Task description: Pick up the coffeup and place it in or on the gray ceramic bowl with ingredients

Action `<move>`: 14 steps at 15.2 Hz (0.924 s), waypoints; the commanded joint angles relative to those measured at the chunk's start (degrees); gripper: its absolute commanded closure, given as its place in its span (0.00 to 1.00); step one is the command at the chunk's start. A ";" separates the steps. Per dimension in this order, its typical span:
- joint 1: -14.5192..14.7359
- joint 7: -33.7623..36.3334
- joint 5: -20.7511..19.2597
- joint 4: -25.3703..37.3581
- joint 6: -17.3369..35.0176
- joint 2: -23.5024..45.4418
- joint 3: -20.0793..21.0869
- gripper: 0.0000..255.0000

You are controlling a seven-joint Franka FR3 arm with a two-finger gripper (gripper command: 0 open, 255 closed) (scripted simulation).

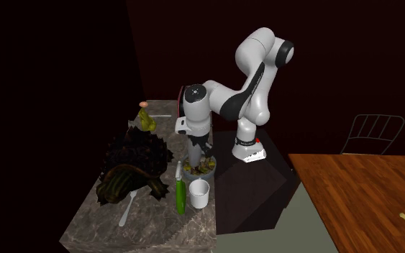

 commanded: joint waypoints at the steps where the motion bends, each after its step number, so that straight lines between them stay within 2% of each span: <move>1: 0.00 0.00 0.00 0.00 0.00 0.01 0.00 0.00; 2: 0.02 0.02 0.02 -0.06 0.02 -0.02 0.02 0.00; 6: 0.08 0.14 0.01 7.68 -7.19 0.58 0.32 0.00; 14: 0.08 0.14 0.01 7.67 -7.18 0.58 0.32 0.00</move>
